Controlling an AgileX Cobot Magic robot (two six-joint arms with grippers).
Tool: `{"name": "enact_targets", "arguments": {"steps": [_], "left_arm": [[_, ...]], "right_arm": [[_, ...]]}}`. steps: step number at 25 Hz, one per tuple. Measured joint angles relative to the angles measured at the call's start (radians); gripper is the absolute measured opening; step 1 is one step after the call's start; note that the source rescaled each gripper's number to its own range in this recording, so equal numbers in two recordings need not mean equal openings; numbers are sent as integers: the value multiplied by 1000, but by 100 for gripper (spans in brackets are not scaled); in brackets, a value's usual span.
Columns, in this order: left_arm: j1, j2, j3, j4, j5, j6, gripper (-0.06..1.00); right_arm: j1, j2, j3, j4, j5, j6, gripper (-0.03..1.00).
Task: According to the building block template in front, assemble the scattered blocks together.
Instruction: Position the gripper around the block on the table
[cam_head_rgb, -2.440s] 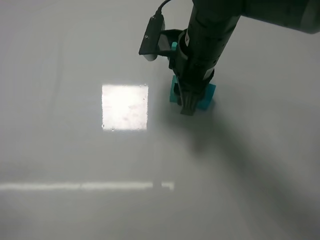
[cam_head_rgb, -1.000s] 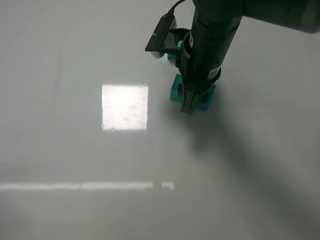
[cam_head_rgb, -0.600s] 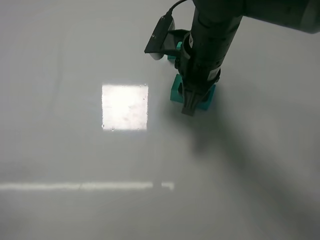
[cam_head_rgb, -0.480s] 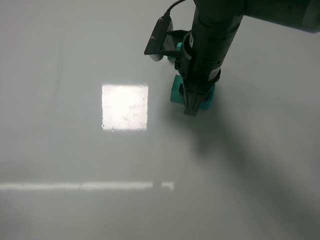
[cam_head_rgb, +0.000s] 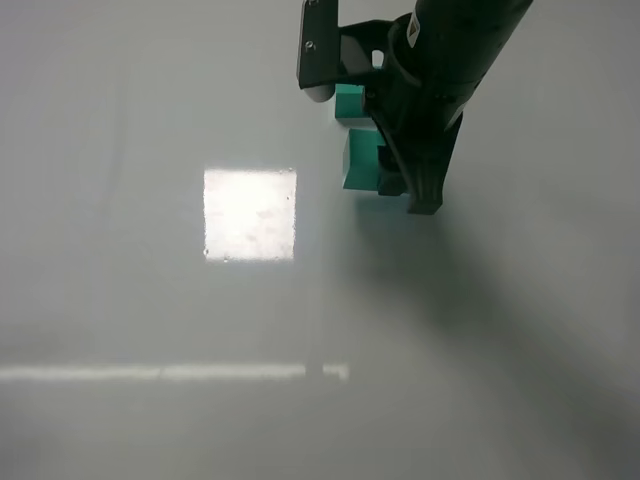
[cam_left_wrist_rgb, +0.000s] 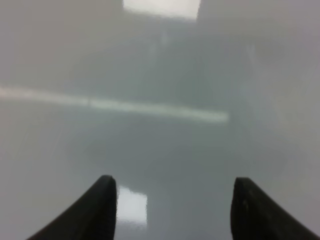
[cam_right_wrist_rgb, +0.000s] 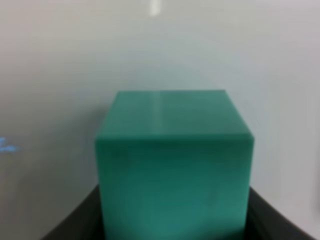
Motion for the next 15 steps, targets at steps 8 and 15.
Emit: {"name": "enact_targets", "arguments": {"steps": [8,15], "left_arm": [[0,0,0,0,0,0,27],[0,0,0,0,0,0,27]], "right_arm": [[0,7,16,-30,-9,-46,1],[8,41,16,-39,-20,-34,1]]}}
